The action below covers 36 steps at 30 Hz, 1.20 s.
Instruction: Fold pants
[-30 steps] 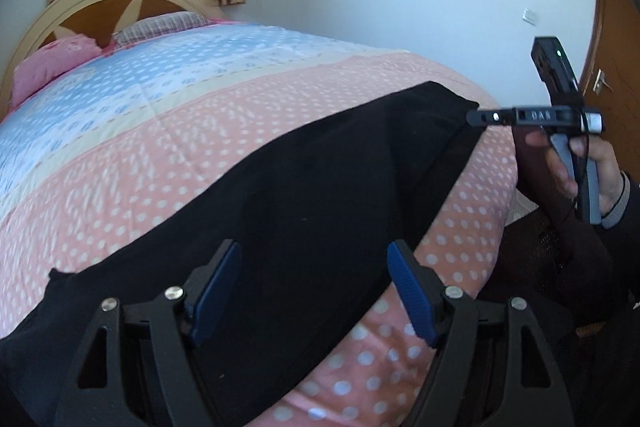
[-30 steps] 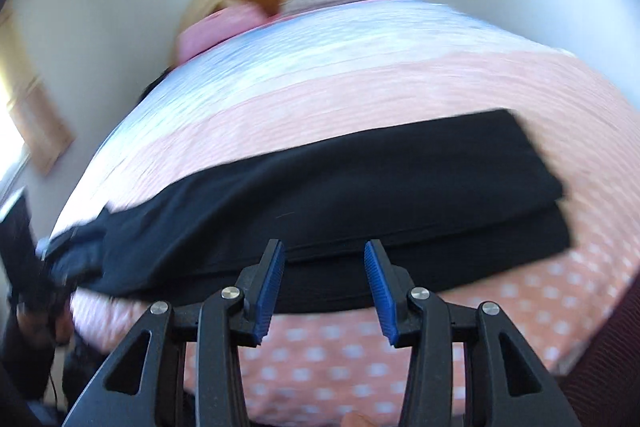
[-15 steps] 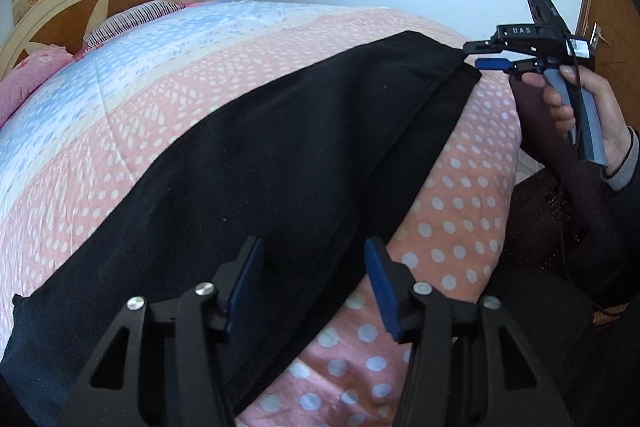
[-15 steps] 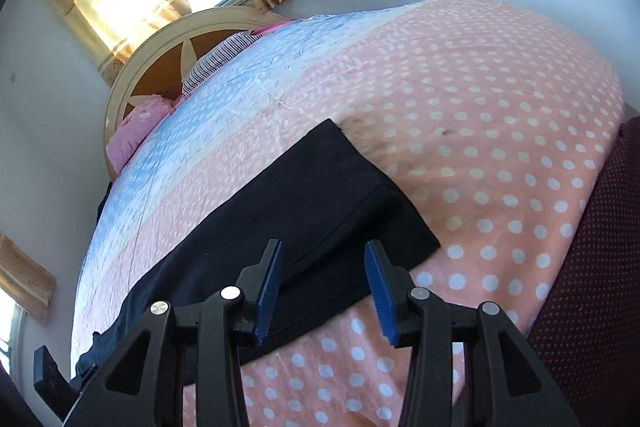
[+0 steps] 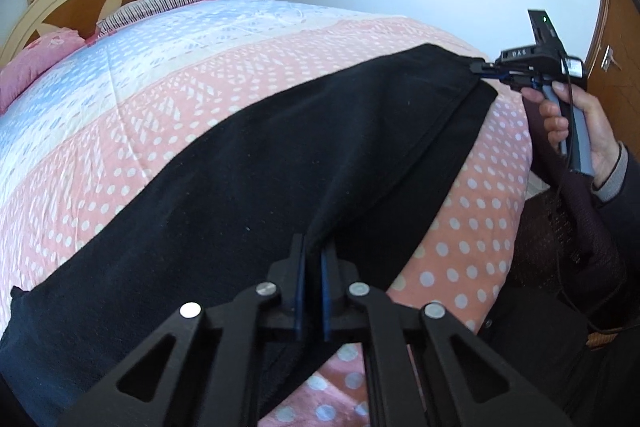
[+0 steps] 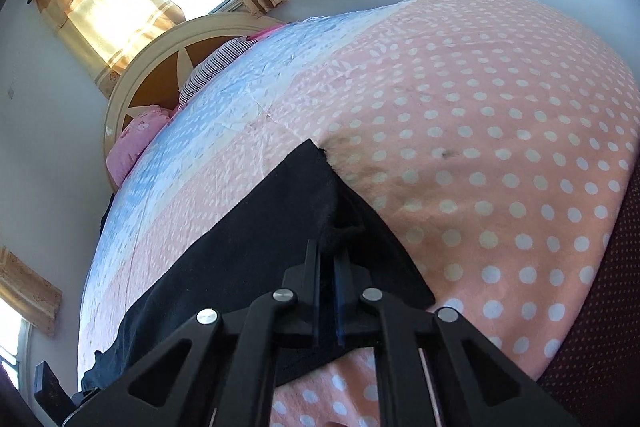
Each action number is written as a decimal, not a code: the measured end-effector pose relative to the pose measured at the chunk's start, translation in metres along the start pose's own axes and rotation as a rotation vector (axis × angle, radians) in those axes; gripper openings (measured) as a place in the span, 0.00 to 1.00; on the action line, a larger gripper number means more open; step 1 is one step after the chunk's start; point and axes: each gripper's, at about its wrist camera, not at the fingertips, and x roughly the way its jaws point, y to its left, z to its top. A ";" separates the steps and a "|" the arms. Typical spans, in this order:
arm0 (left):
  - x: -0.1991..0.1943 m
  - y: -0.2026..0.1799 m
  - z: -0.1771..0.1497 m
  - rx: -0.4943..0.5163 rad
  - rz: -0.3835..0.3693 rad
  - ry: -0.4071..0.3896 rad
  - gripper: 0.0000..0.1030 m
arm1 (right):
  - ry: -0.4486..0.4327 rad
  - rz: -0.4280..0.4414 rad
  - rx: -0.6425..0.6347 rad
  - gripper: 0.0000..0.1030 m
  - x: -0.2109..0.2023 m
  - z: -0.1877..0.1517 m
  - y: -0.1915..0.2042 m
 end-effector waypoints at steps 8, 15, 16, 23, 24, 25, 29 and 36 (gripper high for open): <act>-0.030 0.005 0.006 -0.017 -0.036 -0.067 0.05 | -0.103 0.067 -0.037 0.05 -0.038 0.010 0.008; -0.008 -0.007 -0.015 0.017 -0.057 0.015 0.05 | -0.015 0.007 0.023 0.05 -0.020 -0.005 -0.024; -0.007 -0.008 -0.017 0.020 -0.053 0.014 0.05 | -0.006 0.007 0.024 0.05 -0.018 -0.004 -0.026; -0.012 -0.007 -0.016 0.015 -0.059 0.011 0.16 | -0.008 -0.043 -0.013 0.05 -0.014 -0.007 -0.022; -0.014 -0.011 -0.017 0.027 -0.061 0.011 0.19 | -0.015 -0.059 -0.009 0.06 -0.015 -0.007 -0.025; -0.017 -0.013 -0.019 0.043 -0.060 0.011 0.26 | -0.025 -0.078 -0.004 0.11 -0.017 -0.006 -0.027; -0.027 -0.015 -0.028 0.102 0.025 0.004 0.43 | -0.123 -0.199 -0.036 0.15 -0.037 0.000 -0.028; -0.043 0.014 -0.038 0.001 0.082 -0.029 0.46 | -0.120 -0.122 -0.067 0.15 -0.042 0.001 -0.017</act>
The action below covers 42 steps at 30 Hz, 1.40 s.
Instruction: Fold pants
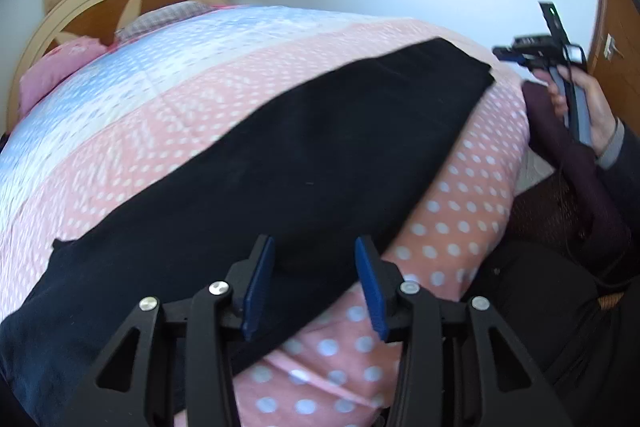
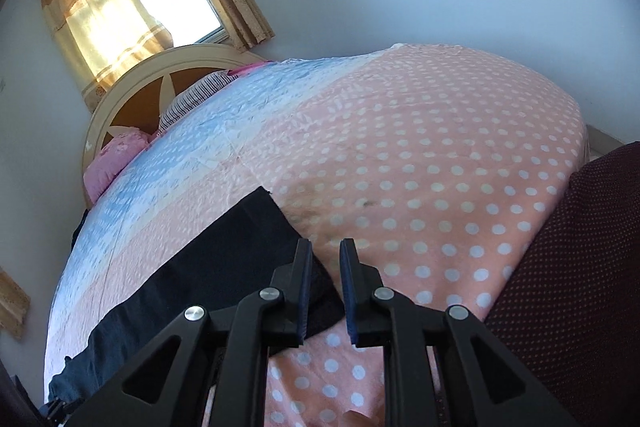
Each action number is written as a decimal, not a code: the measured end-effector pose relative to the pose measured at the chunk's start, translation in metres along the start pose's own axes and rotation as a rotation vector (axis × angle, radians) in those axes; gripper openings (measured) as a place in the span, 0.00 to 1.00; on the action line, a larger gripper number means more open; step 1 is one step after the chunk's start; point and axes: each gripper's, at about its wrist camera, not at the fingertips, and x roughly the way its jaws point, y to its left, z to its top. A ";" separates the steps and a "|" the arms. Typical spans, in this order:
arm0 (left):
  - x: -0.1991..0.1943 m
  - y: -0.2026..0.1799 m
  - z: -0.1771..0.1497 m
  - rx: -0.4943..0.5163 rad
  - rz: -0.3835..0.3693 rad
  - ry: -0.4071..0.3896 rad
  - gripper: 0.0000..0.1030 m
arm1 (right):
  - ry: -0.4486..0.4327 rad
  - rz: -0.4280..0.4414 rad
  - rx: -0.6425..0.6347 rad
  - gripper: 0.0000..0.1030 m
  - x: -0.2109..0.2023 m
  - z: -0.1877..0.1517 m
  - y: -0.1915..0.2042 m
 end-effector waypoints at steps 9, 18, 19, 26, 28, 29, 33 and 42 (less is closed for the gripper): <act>0.006 0.045 -0.007 -0.152 0.056 -0.008 0.50 | 0.106 0.084 0.045 0.09 0.024 -0.010 -0.006; 0.013 0.052 -0.012 -0.168 0.058 0.007 0.50 | 0.086 0.104 -0.043 0.00 0.010 -0.010 0.019; 0.013 0.052 -0.012 -0.169 0.058 0.007 0.50 | 0.075 0.095 -0.061 0.00 0.008 -0.010 0.021; 0.007 0.057 -0.012 -0.179 0.082 -0.012 0.59 | 0.060 0.065 -0.031 0.72 0.011 -0.007 0.012; 0.003 0.059 -0.011 -0.184 0.093 -0.032 0.69 | 0.067 0.039 -0.041 0.71 0.014 -0.008 0.011; 0.002 0.060 -0.011 -0.185 0.094 -0.041 0.73 | 0.069 0.039 -0.041 0.67 0.015 -0.008 0.010; 0.007 0.064 -0.011 -0.189 0.111 -0.029 0.76 | 0.103 0.036 -0.029 0.42 0.026 -0.009 0.002; 0.012 0.070 -0.014 -0.209 0.105 -0.017 0.76 | 0.076 0.063 -0.014 0.05 0.011 -0.006 -0.002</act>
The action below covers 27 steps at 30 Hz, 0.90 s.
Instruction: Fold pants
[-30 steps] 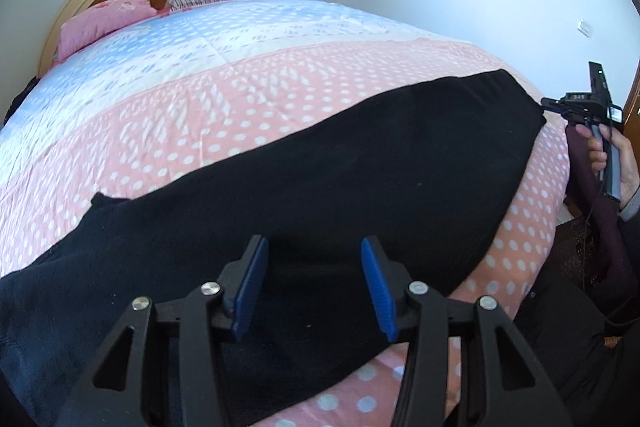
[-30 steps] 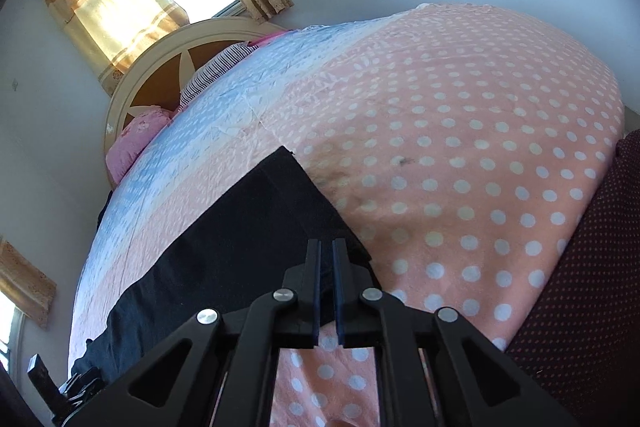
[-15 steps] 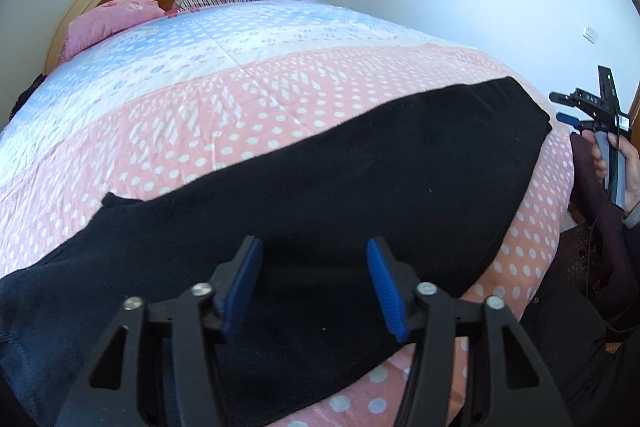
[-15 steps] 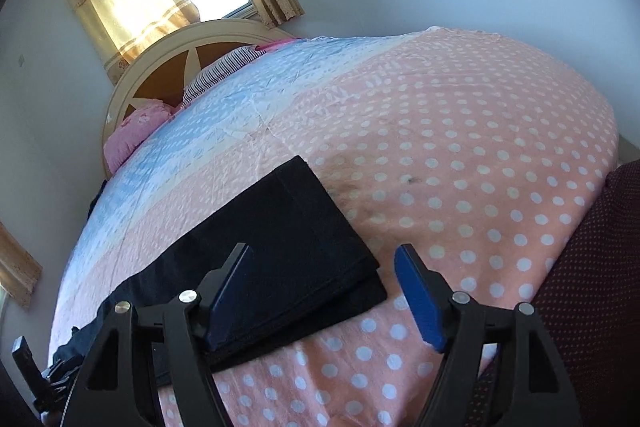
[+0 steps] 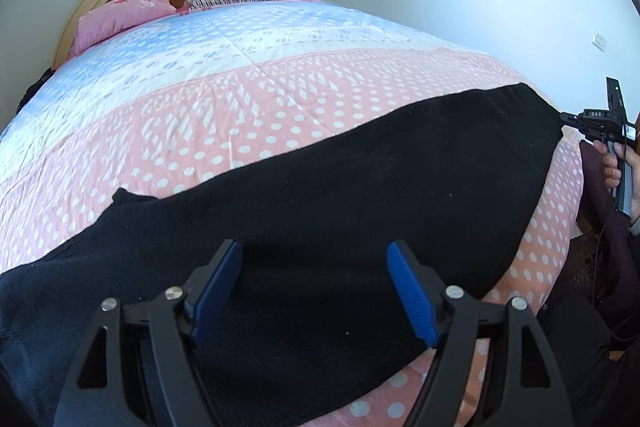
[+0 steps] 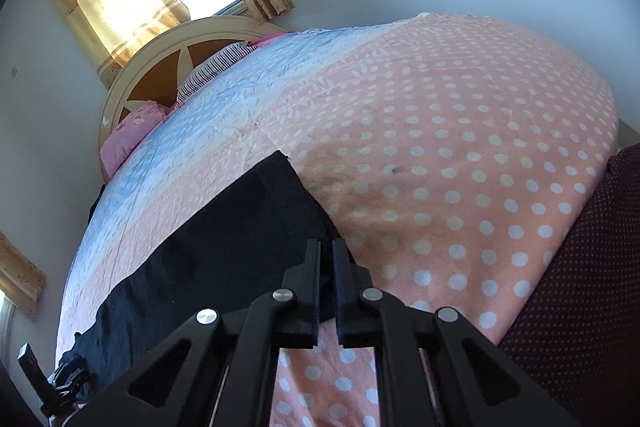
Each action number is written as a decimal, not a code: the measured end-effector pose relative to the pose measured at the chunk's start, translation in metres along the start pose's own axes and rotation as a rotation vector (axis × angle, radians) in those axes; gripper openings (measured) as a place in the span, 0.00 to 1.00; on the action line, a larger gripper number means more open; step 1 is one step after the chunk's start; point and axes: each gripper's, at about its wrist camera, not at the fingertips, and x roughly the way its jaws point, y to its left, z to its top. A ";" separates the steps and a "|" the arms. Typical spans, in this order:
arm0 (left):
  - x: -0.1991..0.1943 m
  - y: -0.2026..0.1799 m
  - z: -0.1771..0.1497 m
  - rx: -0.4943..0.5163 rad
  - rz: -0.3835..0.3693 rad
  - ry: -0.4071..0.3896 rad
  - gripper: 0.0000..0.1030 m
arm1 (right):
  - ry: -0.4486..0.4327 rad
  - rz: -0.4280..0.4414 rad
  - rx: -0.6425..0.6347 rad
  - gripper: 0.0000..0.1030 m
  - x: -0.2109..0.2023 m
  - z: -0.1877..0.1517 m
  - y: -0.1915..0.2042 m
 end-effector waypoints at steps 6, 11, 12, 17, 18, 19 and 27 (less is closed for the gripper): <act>0.000 0.004 0.000 -0.023 -0.008 -0.001 0.76 | 0.000 -0.038 -0.011 0.05 -0.010 -0.006 -0.001; 0.002 0.003 0.001 -0.012 -0.001 0.001 0.76 | 0.033 -0.072 -0.009 0.16 0.008 -0.010 -0.010; 0.001 0.003 0.000 -0.012 0.000 0.001 0.76 | 0.008 -0.101 -0.032 0.25 0.004 -0.010 -0.006; -0.013 0.006 -0.004 0.023 0.044 -0.004 0.76 | -0.131 -0.135 -0.141 0.57 -0.034 -0.004 0.033; -0.018 0.009 -0.005 0.029 0.059 -0.010 0.76 | -0.127 -0.086 -0.174 0.57 -0.038 -0.005 0.049; -0.022 0.012 -0.006 0.034 0.079 -0.017 0.76 | -0.110 -0.027 -0.215 0.57 -0.038 -0.009 0.069; -0.044 0.053 -0.025 0.021 0.229 -0.009 0.84 | 0.189 0.402 -0.580 0.57 0.004 -0.103 0.233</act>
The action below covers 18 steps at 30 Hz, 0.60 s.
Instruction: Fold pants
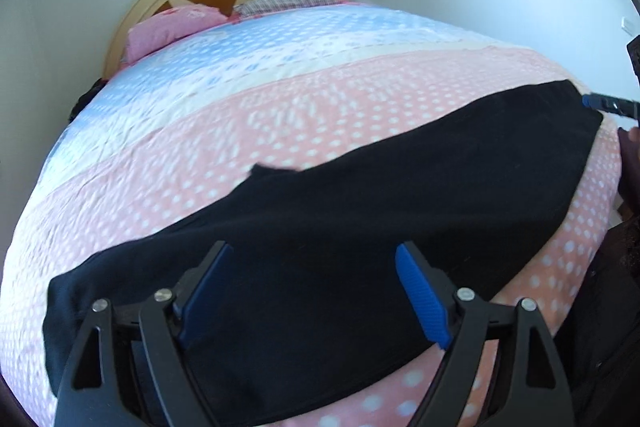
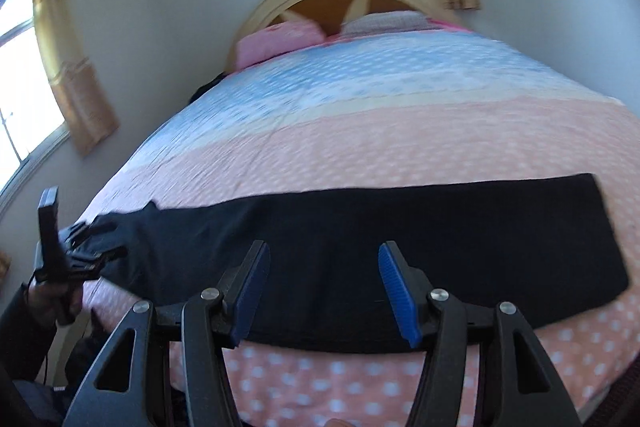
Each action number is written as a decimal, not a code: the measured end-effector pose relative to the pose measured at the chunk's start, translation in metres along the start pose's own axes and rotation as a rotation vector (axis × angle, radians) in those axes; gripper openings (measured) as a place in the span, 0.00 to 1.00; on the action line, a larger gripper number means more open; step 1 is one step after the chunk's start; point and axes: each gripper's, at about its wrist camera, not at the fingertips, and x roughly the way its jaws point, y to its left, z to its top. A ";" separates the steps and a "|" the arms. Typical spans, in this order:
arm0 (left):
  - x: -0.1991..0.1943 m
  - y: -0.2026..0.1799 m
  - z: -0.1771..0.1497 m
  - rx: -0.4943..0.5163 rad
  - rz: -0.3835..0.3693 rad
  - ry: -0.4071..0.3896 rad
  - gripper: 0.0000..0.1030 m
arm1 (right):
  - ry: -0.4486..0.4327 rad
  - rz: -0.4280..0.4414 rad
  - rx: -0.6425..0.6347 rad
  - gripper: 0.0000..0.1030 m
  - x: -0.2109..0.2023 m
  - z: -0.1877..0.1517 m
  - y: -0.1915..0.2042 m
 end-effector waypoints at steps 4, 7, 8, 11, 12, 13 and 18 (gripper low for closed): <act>0.004 0.020 -0.014 -0.051 0.042 0.039 0.84 | 0.155 0.100 -0.141 0.57 0.050 -0.021 0.053; 0.001 0.036 -0.019 -0.079 0.066 0.039 0.84 | 0.186 0.046 -0.257 0.57 0.064 -0.035 0.072; -0.004 0.043 -0.019 -0.085 0.090 0.026 0.84 | 0.192 0.058 -0.269 0.57 0.062 -0.034 0.073; -0.019 0.074 -0.020 -0.128 0.157 -0.014 0.84 | 0.129 0.119 -0.209 0.57 0.050 -0.023 0.062; -0.022 0.087 -0.022 -0.148 0.181 -0.016 0.84 | 0.112 0.114 -0.198 0.57 0.049 -0.020 0.061; -0.024 0.099 -0.023 -0.165 0.211 -0.015 0.84 | 0.098 0.108 -0.192 0.57 0.049 -0.017 0.061; -0.018 0.152 -0.044 -0.303 0.277 0.043 0.84 | 0.088 0.170 -0.227 0.57 0.056 -0.002 0.087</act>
